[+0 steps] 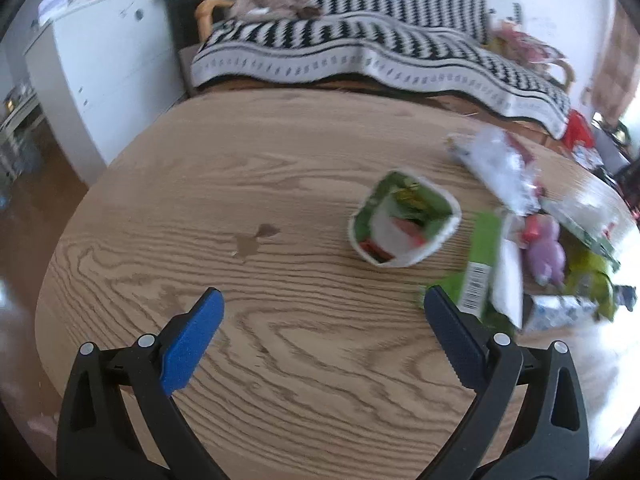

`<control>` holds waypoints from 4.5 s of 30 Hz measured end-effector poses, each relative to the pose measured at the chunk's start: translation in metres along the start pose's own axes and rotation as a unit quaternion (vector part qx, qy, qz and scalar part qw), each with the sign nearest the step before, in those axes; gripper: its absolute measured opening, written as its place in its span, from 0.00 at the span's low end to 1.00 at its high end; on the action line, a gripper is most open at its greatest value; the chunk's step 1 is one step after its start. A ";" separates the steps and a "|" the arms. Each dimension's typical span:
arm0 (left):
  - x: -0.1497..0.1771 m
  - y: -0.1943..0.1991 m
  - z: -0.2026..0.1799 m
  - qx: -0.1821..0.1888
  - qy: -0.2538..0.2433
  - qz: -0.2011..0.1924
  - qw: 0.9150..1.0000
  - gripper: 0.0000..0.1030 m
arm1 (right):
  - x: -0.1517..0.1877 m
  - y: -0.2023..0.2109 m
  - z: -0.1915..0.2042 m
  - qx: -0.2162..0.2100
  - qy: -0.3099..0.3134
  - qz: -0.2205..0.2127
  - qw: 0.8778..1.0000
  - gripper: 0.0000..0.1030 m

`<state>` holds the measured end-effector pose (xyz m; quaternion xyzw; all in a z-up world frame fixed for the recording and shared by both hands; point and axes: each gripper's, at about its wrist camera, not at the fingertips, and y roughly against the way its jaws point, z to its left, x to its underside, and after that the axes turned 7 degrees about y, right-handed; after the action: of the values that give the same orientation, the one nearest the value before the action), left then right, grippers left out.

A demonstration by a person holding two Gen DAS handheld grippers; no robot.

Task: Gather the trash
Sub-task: 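Grasp the white tissue with the left tool while the right tool grasps the blue wrapper, then carry both held items to the black bin and open both tools over it, then raise both open tools from the bin back over the table, then grasp the green-and-white wrapper with the left tool while the right tool grasps the yellow chip bag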

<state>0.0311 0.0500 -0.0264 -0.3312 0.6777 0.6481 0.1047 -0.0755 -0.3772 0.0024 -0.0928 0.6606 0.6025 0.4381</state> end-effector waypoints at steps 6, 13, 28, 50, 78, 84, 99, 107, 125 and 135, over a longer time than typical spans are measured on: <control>-0.009 -0.006 -0.022 0.019 -0.022 -0.019 0.999 0.95 | -0.012 -0.016 0.020 -0.056 0.041 0.008 0.998 0.95; -0.019 -0.025 -0.049 -0.022 -0.102 -0.045 0.994 0.95 | -0.029 -0.067 0.068 -0.059 0.017 0.109 0.992 0.83; -0.028 -0.035 -0.030 0.044 -0.096 -0.030 0.994 0.10 | -0.026 -0.040 0.061 -0.107 0.038 0.065 0.991 0.28; 0.147 0.195 -0.236 0.335 -0.268 -0.011 0.903 0.10 | -0.015 0.152 -0.090 -0.121 0.039 -0.053 0.991 0.28; 0.369 0.124 -0.323 0.313 -0.380 0.281 0.824 0.94 | 0.141 0.088 -0.261 -0.035 -0.084 0.144 0.985 0.93; 0.322 0.136 -0.306 0.313 -0.350 0.219 0.855 0.94 | 0.137 0.094 -0.262 -0.035 -0.088 0.124 0.988 0.93; 0.080 0.116 -0.114 0.141 -0.118 -0.018 0.983 0.94 | 0.049 0.077 -0.068 -0.122 0.057 0.032 0.990 0.93; 0.022 0.037 -0.099 0.105 -0.125 -0.003 0.987 0.94 | 0.006 0.027 0.075 -0.204 0.093 0.045 0.973 0.93; -0.001 -0.062 -0.105 0.106 -0.179 0.047 0.977 0.94 | 0.001 -0.056 0.161 -0.188 0.055 0.095 0.976 0.63; 0.003 -0.058 -0.097 0.080 -0.174 0.020 0.981 0.55 | 0.012 -0.045 0.158 -0.184 0.097 0.086 0.974 0.48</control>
<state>0.0905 -0.0396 -0.0612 -0.1902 0.7050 0.6416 0.2346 0.0200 -0.2455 -0.0209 -0.1728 0.5832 0.7376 0.2932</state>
